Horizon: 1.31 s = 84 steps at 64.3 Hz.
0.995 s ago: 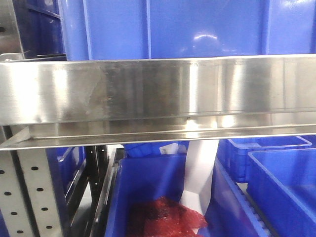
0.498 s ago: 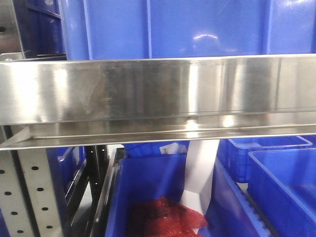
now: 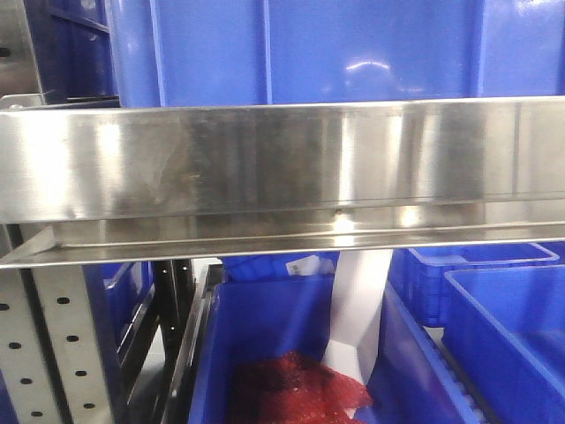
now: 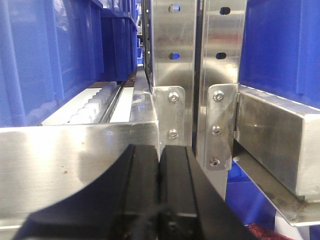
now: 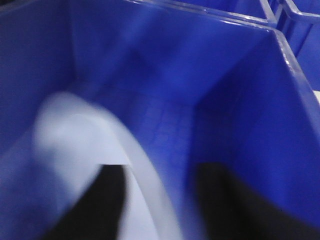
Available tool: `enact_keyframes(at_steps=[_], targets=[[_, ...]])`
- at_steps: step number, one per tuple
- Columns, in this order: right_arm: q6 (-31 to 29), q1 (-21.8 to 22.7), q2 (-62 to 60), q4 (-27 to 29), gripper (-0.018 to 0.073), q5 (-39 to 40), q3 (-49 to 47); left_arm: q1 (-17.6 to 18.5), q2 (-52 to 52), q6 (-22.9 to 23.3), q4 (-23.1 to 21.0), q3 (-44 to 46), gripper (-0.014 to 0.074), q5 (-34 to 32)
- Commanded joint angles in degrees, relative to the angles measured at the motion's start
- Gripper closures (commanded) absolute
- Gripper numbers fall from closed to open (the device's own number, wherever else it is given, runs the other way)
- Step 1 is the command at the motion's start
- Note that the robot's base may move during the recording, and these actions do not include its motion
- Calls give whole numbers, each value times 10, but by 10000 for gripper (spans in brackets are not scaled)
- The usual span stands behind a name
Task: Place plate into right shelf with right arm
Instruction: 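Open the right gripper and raise it away from the plate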
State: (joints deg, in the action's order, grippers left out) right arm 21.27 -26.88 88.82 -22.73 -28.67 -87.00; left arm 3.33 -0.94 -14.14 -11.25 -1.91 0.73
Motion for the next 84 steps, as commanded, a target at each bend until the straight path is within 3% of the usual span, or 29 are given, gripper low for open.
enact_keyframes(at_steps=[1,14,19,26,31,40,64,84], targets=[[-1,4,-27,-12,-67,29,-22,3,-6,1,-1,-5,643,-51],[-1,0,-73,-10,-58,25,-22,3,-6,1,-1,-5,643,-51],[-1,0,-103,-1,-10,18,-22,3,-6,1,-1,-5,643,-51],[-1,0,-150,13,141,3,-17,3,-6,1,-1,-5,643,-51],[-1,0,-193,19,298,-5,-1,3,-6,1,-1,-5,643,-51],[-1,0,-281,19,515,3,67,3,-6,1,-1,-5,643,-51],[-1,0,-564,19,504,86,386,3,-6,1,-1,-5,643,-51],[-1,0,-710,19,504,85,526,3,-6,1,-1,-5,643,-51]])
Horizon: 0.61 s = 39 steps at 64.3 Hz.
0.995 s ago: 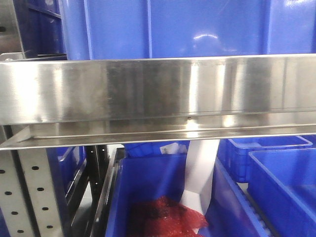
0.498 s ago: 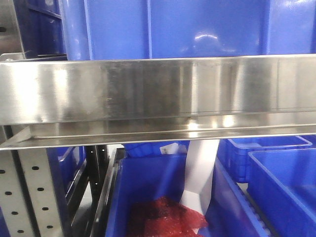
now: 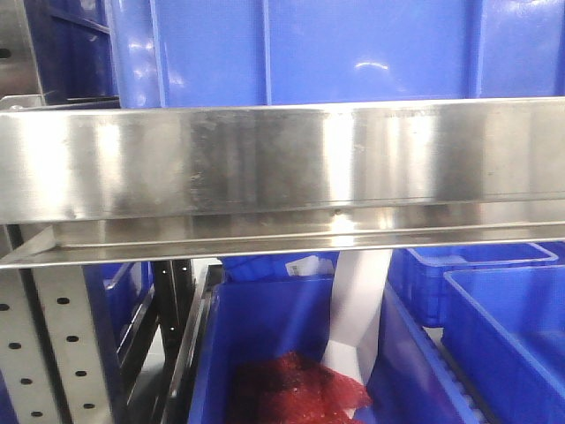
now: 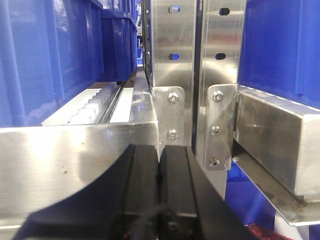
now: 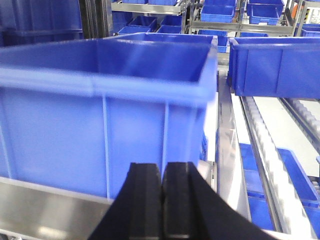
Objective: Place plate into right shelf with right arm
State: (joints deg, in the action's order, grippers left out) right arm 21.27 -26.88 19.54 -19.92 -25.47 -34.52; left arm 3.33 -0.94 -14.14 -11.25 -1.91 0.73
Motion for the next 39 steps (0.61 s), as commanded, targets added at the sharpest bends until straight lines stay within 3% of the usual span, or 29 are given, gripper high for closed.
enact_keyframes(at_steps=[1,39], targets=[[-1,0,-20,-9,504,53,4,3,-6,1,-1,-5,643,-51],[-4,0,-28,-9,504,49,26,3,-6,1,-1,-5,643,-51]])
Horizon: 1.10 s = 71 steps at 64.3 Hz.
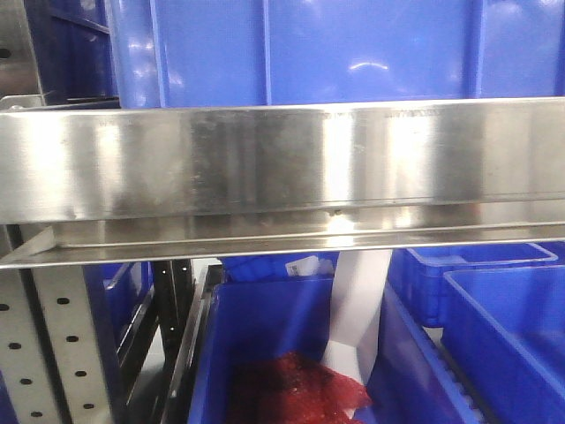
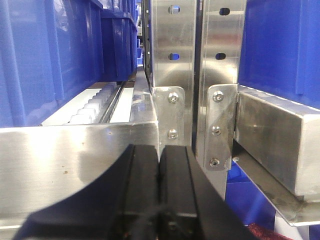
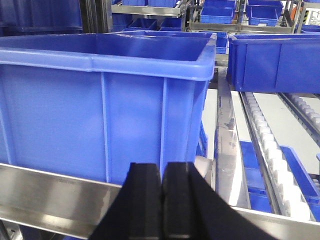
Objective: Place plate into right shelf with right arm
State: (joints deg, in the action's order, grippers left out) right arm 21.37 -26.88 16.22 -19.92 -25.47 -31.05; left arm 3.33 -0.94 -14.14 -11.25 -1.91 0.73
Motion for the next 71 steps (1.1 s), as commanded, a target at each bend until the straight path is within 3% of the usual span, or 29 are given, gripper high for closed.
enact_keyframes(at_steps=[1,5,11,19,24,41,52,71], targets=[[-8,1,5,-8,504,49,-6,3,-6,1,-1,-5,643,-51],[-34,5,5,9,504,49,6,3,-6,1,-1,-5,643,-51],[-108,31,-2,90,504,56,33,3,-6,1,-1,-5,643,-51],[-205,91,-27,186,504,98,87,3,-6,1,-1,-5,643,-51],[-224,139,-52,220,504,143,131,3,-6,1,-1,-5,643,-51],[-224,211,-121,225,504,233,266,3,-6,1,-1,-5,643,-51],[-224,215,-146,225,504,285,324,3,-6,1,-1,-5,643,-51],[-224,232,-173,225,504,270,323,3,-6,1,-1,-5,643,-51]])
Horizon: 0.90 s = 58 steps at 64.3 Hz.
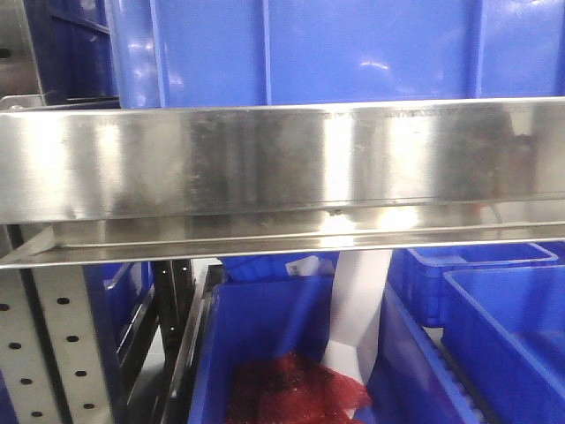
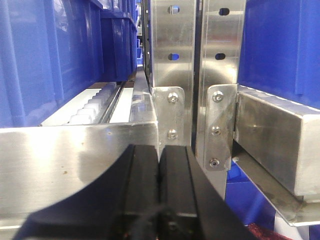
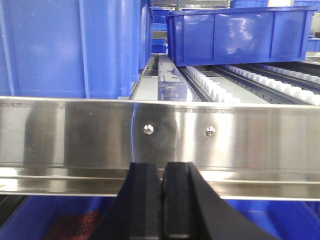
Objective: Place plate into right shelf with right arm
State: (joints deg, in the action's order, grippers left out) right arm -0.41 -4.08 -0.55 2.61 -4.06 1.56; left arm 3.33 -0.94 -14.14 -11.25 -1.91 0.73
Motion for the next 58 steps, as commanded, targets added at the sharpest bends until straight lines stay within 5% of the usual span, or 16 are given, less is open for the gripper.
enact_keyframes(at_steps=[1,58], targets=[[-6,4,-6,0,504,55,-3,3,-6,1,-1,-5,643,-51],[-6,4,-8,0,504,45,-3,3,-6,1,-1,-5,643,-51]])
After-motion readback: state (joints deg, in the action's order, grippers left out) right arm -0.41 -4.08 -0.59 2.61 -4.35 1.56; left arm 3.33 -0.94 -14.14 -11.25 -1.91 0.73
